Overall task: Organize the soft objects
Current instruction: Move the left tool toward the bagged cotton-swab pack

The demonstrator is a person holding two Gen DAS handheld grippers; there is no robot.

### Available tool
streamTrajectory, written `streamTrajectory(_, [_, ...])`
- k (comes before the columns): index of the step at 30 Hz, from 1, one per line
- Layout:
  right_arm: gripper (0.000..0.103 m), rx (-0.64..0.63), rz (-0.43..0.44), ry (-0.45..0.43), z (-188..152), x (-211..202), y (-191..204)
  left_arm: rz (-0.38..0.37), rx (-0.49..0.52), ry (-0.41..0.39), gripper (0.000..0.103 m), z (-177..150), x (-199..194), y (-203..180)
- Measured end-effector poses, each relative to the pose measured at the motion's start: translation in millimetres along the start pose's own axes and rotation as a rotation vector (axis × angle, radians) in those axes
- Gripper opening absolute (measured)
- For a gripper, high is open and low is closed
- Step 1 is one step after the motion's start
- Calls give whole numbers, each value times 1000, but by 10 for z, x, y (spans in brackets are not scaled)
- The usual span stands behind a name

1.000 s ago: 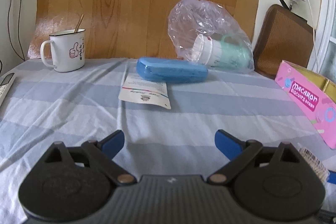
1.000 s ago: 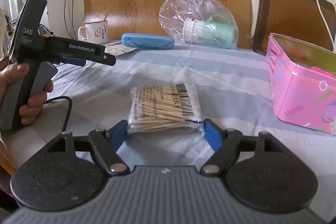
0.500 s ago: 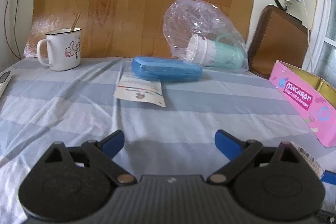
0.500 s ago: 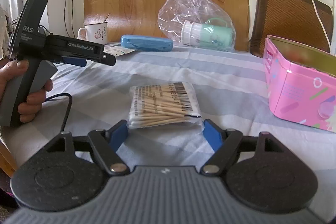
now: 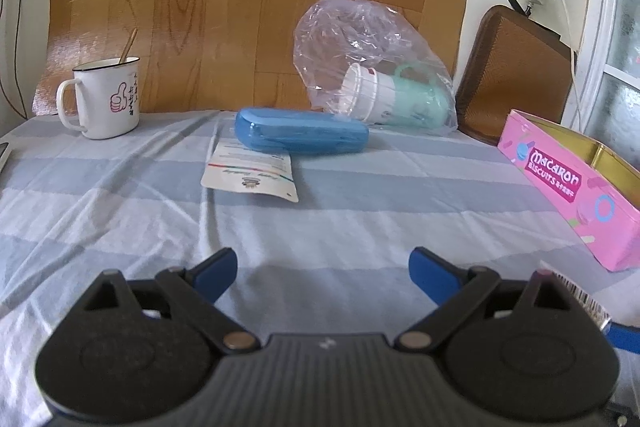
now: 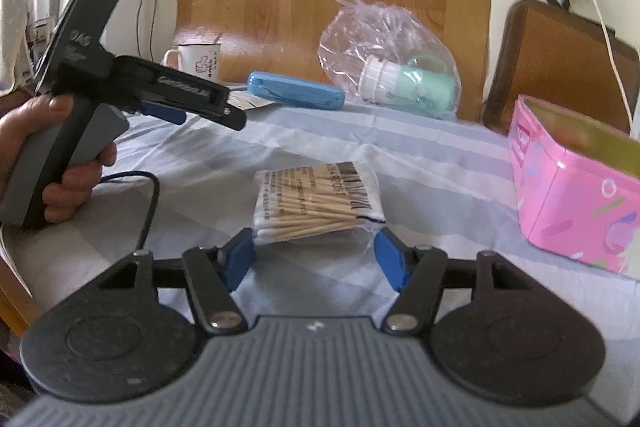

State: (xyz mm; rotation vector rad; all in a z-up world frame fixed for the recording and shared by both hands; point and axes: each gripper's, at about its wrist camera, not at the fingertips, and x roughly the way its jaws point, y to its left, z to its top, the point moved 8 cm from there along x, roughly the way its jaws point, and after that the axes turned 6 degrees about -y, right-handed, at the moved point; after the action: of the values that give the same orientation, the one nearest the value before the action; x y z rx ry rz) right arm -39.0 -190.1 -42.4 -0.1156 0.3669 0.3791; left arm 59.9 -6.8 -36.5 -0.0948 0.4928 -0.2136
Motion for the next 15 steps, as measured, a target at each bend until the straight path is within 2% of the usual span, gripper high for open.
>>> streamTrajectory(5, [67,7,-29,-2,3,-4,-68,-5,0,6,96,-8,-2,-11])
streamTrajectory(9, [67,67,-47,13,-26,-11,-194,-6,11,14,96,-25,-6,-45])
streamTrajectory(15, [67,72,-54,10,-44,-26,-169,-14,39,24,95,-59,-26,-126])
